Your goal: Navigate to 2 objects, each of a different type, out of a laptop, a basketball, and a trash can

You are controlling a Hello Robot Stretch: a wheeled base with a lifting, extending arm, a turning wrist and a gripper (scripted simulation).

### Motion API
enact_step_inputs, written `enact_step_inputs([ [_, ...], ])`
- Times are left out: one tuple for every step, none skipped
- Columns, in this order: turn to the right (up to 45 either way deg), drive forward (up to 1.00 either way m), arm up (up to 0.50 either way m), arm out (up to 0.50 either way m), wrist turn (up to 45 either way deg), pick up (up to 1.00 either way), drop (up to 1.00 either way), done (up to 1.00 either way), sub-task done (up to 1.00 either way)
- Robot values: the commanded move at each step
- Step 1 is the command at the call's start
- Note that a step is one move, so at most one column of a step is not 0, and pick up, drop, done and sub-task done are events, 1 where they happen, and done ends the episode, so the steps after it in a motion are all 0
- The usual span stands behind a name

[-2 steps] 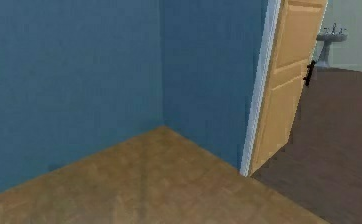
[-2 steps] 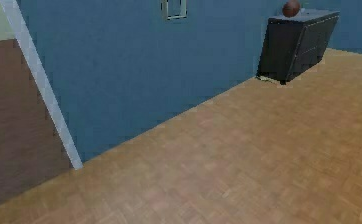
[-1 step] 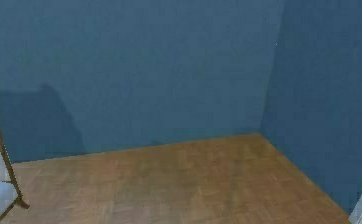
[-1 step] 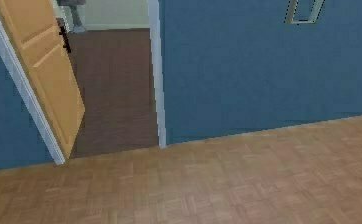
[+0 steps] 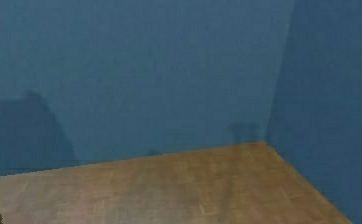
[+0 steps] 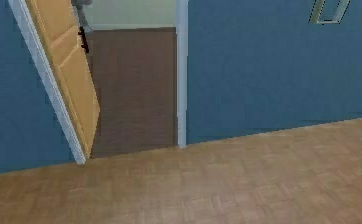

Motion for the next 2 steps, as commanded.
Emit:
enact_step_inputs([
  [45.0,0.0,0.0,0.0,0.0,0.0,0.0,0.0,0.0],
  [30.0,0.0,0.0,0.0,0.0,0.0,0.0,0.0,0.0],
])
